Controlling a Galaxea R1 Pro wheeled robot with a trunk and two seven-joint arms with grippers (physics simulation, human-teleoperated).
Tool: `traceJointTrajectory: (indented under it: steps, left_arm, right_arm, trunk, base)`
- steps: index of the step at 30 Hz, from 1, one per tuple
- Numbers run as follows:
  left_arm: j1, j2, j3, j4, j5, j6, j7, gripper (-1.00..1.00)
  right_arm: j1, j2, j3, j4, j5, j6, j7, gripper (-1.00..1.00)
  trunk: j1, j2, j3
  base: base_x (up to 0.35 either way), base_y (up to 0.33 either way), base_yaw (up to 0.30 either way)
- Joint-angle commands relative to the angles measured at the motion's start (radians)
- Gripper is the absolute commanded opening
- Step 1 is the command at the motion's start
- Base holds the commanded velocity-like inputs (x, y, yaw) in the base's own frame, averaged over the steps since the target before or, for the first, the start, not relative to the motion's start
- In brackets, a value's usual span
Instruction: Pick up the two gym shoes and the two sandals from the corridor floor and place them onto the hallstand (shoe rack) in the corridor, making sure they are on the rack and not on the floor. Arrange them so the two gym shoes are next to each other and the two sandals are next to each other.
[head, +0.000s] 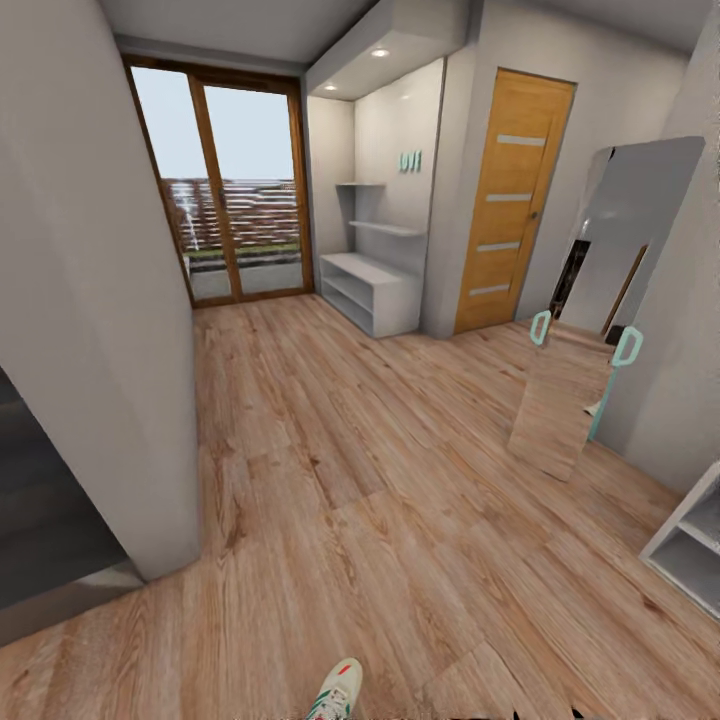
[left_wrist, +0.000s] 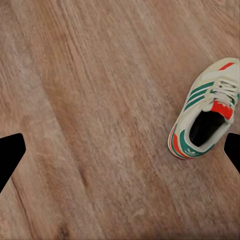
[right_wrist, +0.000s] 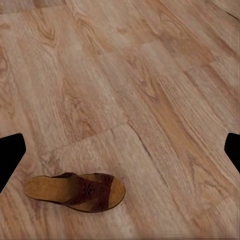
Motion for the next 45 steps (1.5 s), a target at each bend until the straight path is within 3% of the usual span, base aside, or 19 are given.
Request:
traceJointTrajectory:
  steps: [1,13,31,45]
  left_arm:
    - [0.0,0.0,0.001,0.001,0.002,-0.003,-0.001,1.0]
    - [0.0,0.0,0.001,0.0,0.002,-0.003,0.0,1.0]
    - [0.0,0.0,0.001,0.0,0.002,-0.003,0.0,1.0]
    - [0.0,0.0,0.001,-0.002,0.0,-0.003,0.0,1.0]
  right_arm:
    - [-0.001,0.0,0.0,0.001,0.0,-0.003,0.0,1.0]
    - [-0.001,0.001,0.0,0.0,0.0,-0.003,0.0,1.0]
    - [-0.001,0.001,0.0,0.0,0.0,-0.003,0.0,1.0]
    - [-0.001,0.001,0.0,0.0,0.001,-0.003,0.0,1.0]
  trunk:
    - [0.004,-0.008,-0.006]
    - [0.05,-0.092,-0.062]
    - [0.119,-0.218,-0.125]
    - [0.119,-0.218,-0.142]
  base:
    - [0.0,0.0,-0.099]
    - [0.0,0.0,-0.09]
    - [0.0,0.0,-0.004]
    - [0.0,0.0,0.0]
